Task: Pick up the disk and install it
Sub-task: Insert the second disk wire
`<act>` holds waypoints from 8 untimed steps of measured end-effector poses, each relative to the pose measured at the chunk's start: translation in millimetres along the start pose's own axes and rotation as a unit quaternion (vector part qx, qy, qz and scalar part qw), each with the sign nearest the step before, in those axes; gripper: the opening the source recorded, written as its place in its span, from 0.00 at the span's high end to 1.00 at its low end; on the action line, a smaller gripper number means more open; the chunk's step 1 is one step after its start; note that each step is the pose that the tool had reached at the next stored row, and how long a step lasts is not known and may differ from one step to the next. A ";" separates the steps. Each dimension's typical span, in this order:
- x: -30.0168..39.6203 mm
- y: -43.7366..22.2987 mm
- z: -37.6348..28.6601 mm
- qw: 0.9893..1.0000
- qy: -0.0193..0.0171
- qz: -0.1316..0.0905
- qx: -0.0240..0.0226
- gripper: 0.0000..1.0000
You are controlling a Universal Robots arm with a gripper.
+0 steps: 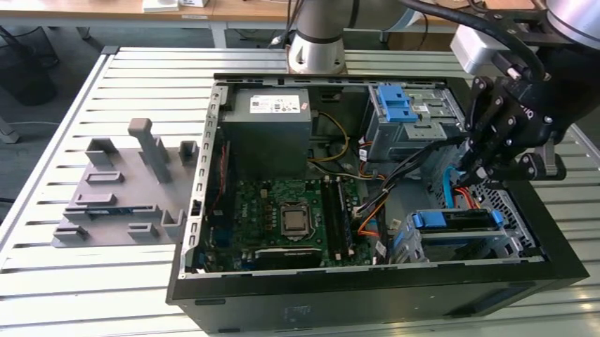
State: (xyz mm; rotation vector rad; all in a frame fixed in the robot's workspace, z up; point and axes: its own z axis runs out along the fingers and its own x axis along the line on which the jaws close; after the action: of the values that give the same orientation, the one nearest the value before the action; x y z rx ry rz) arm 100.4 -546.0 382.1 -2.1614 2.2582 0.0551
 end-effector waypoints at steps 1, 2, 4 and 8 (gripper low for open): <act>-0.3 0.0 0.5 1.000 0.000 0.000 0.000 0.75; -0.5 0.0 1.0 1.000 0.000 0.000 0.000 0.75; -1.0 0.0 2.0 1.000 0.000 0.000 0.000 0.75; -2.2 0.0 4.3 1.000 0.000 0.000 0.000 0.75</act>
State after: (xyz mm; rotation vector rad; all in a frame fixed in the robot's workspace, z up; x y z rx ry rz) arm 100.5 -543.7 377.8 -2.1614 2.2577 0.0555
